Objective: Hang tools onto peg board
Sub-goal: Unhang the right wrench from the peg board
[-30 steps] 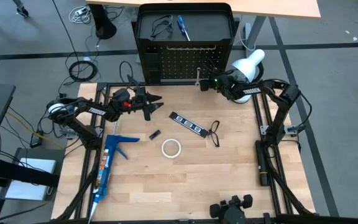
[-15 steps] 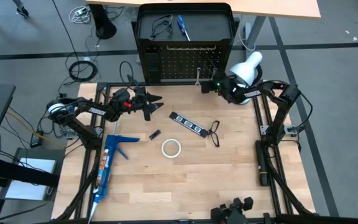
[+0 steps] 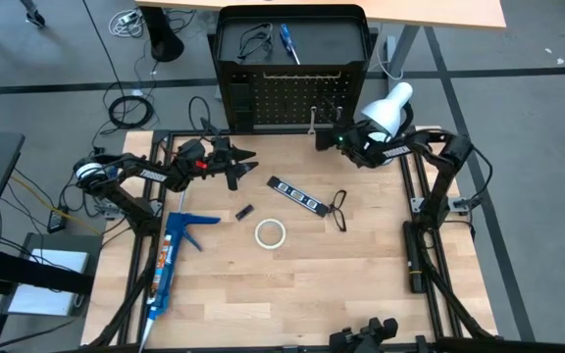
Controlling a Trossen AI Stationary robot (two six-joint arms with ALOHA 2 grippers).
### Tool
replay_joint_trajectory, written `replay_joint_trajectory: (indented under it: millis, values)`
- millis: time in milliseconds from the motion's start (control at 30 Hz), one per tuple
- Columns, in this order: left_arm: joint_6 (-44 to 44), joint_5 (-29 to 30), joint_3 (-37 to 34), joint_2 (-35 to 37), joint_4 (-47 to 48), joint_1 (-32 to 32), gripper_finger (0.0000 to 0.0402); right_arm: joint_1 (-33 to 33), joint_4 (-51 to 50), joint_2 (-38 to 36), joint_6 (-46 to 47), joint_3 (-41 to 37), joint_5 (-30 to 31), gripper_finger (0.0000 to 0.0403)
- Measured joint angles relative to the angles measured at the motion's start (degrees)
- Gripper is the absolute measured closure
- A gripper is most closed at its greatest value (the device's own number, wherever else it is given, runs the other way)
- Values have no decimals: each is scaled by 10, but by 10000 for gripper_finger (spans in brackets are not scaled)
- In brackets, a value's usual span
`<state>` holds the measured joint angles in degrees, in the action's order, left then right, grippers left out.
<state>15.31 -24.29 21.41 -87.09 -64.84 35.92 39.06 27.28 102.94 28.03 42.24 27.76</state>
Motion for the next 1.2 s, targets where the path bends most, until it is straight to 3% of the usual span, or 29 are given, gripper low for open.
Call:
replay_joint_trajectory:
  millis: [267,400,667,833,1033,1200]
  values:
    - [0,0,0,0,-4,0,188,-9,3,4,-10,0,26,180]
    - [1,0,0,0,-11,0,188,-15,35,44,-14,8,-2,180]
    - [0,-6,0,0,-8,0,188,-35,31,53,-12,12,60,180]
    - [0,-7,0,0,-8,1,188,-31,17,48,9,13,60,181]
    - [0,-7,0,0,-10,1,188,-27,-123,48,29,76,49,182]
    - [0,-9,0,0,-8,1,188,-43,-182,47,31,119,50,182]
